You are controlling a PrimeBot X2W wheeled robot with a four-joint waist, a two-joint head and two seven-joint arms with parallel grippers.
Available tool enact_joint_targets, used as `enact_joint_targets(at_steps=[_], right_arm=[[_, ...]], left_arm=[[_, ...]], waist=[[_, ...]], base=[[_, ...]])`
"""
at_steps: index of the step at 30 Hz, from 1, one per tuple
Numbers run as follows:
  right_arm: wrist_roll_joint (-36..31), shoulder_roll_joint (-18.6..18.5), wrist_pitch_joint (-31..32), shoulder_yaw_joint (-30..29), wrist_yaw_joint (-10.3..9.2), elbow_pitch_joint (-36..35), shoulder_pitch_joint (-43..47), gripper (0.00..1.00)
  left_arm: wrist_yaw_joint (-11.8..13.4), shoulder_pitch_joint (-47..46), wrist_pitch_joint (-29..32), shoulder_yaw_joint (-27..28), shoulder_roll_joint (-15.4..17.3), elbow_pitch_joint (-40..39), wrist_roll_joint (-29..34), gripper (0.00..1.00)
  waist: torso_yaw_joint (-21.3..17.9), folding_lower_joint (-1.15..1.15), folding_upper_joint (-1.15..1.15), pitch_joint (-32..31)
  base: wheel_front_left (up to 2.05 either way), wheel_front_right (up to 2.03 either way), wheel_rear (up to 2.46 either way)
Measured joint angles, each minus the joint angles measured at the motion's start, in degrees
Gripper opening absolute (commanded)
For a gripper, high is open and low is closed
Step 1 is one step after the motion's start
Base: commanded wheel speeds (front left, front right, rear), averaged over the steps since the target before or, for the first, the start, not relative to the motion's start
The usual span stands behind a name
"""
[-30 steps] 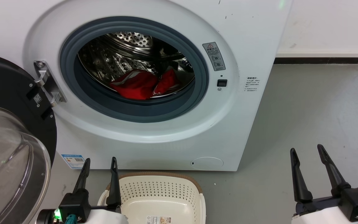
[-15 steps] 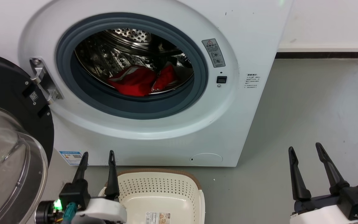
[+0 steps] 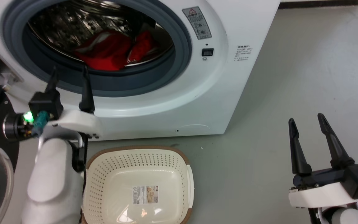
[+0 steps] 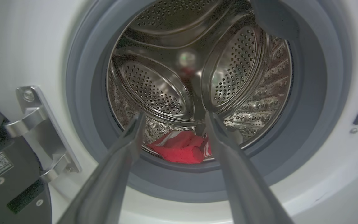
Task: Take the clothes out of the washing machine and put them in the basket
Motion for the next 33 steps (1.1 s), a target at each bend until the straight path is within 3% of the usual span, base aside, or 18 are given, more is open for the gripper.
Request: enact_joint_targets(at_steps=[8, 18, 33], right_arm=[[1.4, 0.0, 0.0, -0.4, 0.01, -1.0, -4.9, 1.0], [4.3, 0.0, 0.0, 0.2, 0.01, -2.2, -10.5, 1.0], [7.1, 0.0, 0.0, 0.4, 0.0, -3.8, -15.0, 1.0]], left_arm=[[-1.1, -18.4, 0.2, 0.1, 4.4, 12.3, 0.9, 1.0], [-3.2, -37.9, 7.9, -1.3, 10.8, 27.6, 1.6, 1.0], [-6.7, -57.6, 28.8, -8.5, 15.5, 39.3, 4.3, 1.0]], waist=[[-3.1, 0.0, 0.0, 8.8], [-7.3, 0.01, 0.0, 19.5], [-10.7, 0.0, 0.0, 30.2]], base=[[0.0, 0.0, 0.0], [0.0, 0.0, 0.0], [0.0, 0.0, 0.0]])
